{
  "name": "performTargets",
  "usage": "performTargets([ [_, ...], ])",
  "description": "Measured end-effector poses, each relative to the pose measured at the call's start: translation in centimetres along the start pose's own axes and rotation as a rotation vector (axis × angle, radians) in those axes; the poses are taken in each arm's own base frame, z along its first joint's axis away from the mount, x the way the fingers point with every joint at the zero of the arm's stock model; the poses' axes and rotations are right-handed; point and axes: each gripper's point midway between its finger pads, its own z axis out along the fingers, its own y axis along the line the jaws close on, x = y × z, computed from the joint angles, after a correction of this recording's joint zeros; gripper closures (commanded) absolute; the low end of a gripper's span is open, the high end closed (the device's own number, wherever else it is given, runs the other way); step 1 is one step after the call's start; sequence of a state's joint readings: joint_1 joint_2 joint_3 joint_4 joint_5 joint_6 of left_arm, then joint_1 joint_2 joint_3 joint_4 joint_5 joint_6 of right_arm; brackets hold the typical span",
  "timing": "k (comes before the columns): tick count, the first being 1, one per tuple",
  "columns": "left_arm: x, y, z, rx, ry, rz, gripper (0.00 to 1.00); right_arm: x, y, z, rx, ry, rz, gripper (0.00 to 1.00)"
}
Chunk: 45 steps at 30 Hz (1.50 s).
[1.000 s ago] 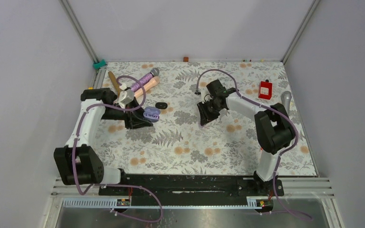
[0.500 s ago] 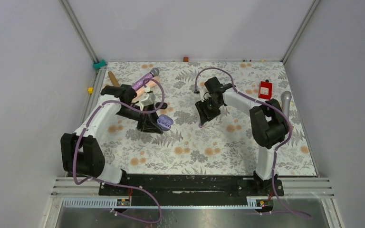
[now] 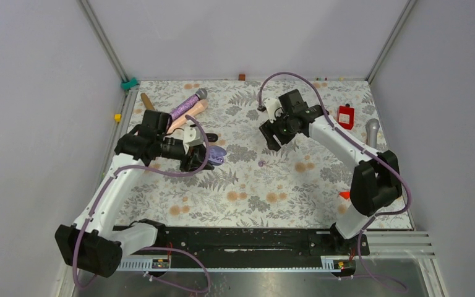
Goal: Insert the wireless bluetooth earbuds into the charging case
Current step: Pick up the earbud from the center of the board.
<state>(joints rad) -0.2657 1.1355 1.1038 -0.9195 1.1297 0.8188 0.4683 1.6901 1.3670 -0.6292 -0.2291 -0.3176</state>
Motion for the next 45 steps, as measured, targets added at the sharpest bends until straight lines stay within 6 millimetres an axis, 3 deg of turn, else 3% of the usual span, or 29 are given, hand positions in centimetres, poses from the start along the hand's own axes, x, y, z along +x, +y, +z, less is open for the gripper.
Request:
performTargets([
  [4,-0.4,-0.2,-0.6,-0.052,0.004,0.05,1.0,-1.1,-0.3,-0.6,0.01,-0.05,-0.063,0.3],
  [8,-0.2,-1.5,-1.4,-0.102,0.005,0.113,1.0,-1.8,-1.0,1.0,0.005,-0.017,-0.08,0.3],
  [12,0.6,-3.0,-1.9,-0.141,-0.01,0.158,1.0,-4.6,-2.3,3.1,0.002,-0.006,-0.064,0.29],
  [15,1.3,-3.1,-2.5,-0.178,-0.027,0.154,1.0,-5.4,-2.6,4.1,0.0,0.009,-0.041,0.28],
  [27,1.0,-2.2,-2.8,-0.175,-0.096,0.107,0.99,-0.4,-3.7,7.2,0.06,0.235,0.01,0.28],
  [35,0.4,-2.4,-3.2,-0.171,-0.133,0.113,0.98,0.1,-3.7,7.5,0.129,0.283,-0.035,0.28],
  [45,0.7,-2.6,-3.0,-0.156,-0.141,0.103,0.98,0.9,-1.8,8.7,0.153,0.352,-0.15,0.28],
])
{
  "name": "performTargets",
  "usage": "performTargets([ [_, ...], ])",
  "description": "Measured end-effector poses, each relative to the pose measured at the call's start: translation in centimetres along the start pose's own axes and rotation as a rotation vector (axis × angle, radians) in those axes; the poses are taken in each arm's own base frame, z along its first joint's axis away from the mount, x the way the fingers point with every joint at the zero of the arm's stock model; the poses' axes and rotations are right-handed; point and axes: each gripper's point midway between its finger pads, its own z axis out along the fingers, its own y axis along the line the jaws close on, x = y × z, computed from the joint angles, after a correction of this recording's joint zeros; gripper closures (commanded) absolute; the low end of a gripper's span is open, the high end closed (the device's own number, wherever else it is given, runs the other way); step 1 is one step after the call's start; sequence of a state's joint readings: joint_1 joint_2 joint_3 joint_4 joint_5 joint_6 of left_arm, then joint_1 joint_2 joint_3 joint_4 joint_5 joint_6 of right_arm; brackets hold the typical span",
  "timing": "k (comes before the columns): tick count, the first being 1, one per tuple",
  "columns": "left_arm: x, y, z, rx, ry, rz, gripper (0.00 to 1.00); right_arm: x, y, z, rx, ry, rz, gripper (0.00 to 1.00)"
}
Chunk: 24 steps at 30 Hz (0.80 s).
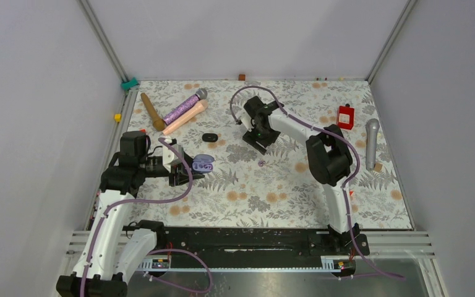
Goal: Insert the wireless bluetooth earbuds into the charging case
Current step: Pick up the earbud from the center of the board.
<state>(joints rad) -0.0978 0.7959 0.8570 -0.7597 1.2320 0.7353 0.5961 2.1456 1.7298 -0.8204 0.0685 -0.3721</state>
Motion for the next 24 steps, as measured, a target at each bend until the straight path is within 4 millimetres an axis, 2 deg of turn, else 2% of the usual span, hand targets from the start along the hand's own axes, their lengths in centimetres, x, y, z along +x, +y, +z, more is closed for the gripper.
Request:
performTargets([
  [24,-0.1,-0.1,0.1,0.012,-0.009,-0.004,0.98,1.7,1.7,1.0,-0.003,0.107,-0.14,0.3],
])
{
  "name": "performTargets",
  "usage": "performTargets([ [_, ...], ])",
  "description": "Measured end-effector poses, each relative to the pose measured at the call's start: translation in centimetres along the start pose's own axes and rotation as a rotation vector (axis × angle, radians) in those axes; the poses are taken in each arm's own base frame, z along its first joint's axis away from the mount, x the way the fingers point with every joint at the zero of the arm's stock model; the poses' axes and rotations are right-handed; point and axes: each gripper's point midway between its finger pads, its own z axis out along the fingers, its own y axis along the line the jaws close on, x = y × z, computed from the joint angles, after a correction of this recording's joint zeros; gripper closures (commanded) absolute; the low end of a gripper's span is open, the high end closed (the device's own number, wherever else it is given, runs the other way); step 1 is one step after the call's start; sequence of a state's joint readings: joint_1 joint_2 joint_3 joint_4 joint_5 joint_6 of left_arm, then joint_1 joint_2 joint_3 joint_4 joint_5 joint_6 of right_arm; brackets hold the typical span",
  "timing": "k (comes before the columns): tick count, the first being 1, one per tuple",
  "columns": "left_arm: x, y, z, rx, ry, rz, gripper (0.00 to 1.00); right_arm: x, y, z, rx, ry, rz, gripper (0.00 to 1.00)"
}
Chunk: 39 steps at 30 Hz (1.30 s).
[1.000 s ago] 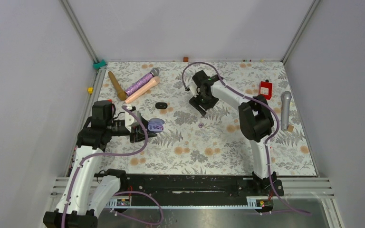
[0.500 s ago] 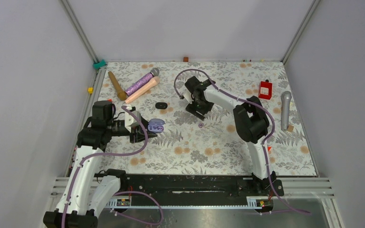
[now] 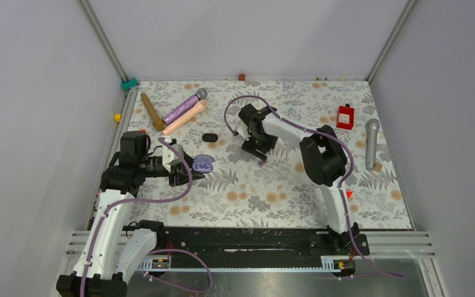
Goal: Insert the wireless bluetooth earbuds into the charging case
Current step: Pick up the earbud from the center of the board.
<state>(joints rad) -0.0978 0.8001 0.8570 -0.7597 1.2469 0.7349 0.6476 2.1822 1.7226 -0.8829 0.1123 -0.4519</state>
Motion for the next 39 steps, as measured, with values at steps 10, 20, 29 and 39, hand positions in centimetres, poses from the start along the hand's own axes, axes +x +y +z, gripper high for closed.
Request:
performTargets([
  [10,0.0,0.0,0.0,0.0,0.0,-0.001,0.98,0.1,3.1,-0.3,-0.06,0.033,-0.111,0.32],
  [20,0.0,0.0,0.0,0.0,0.0,-0.003,0.99,0.3,5.4,-0.6,-0.155,0.033,-0.132,0.34],
  [29,0.0,0.0,0.0,-0.002,0.0,-0.004,0.99,-0.1,7.2,-1.0,-0.243,0.005,-0.125,0.36],
  [39,0.0,0.1,-0.1,-0.004,0.0,-0.005,0.99,-1.5,6.4,-4.6,-0.382,-0.137,0.005,0.44],
])
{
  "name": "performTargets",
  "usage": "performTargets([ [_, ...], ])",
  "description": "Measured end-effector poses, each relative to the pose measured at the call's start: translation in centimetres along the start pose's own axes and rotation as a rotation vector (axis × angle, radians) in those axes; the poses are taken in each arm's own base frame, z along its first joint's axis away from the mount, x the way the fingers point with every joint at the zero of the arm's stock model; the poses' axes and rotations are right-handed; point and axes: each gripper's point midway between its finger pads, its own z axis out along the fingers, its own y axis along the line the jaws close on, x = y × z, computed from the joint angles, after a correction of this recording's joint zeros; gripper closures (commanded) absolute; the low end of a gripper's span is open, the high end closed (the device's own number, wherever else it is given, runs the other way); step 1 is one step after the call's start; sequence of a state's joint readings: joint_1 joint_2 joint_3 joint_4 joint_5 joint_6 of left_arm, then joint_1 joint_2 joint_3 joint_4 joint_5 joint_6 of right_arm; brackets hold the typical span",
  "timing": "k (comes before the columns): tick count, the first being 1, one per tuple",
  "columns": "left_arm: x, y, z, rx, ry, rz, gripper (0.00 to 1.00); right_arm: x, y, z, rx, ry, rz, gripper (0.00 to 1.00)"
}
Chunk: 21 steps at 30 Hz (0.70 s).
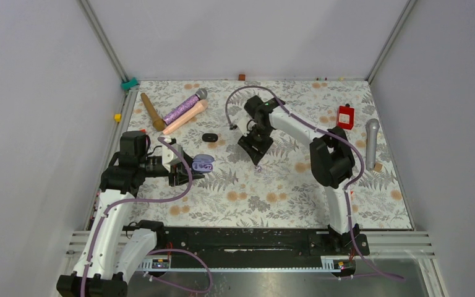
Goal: Insert the wireless bluetooth earbuds into the charging case
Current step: Pick up the earbud from the center of the board.
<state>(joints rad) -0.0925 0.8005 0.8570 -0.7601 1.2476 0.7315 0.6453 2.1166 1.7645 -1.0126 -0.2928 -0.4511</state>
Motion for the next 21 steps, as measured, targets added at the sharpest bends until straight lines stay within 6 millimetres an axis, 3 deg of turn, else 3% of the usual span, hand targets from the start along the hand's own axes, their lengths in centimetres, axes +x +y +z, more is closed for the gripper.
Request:
performTargets([
  [7,0.0,0.0,0.0,0.001,-0.002,0.0,0.99,0.1,-3.2,-1.6,-0.032,-0.1,0.187,0.53],
  [11,-0.1,0.0,0.0,0.0,-0.003,0.0,0.99,-0.1,-4.1,-1.8,-0.035,-0.127,0.254,0.59],
  [21,0.0,0.1,-0.1,-0.004,-0.004,-0.002,0.98,0.2,-4.5,0.9,-0.062,-0.085,0.352,0.68],
])
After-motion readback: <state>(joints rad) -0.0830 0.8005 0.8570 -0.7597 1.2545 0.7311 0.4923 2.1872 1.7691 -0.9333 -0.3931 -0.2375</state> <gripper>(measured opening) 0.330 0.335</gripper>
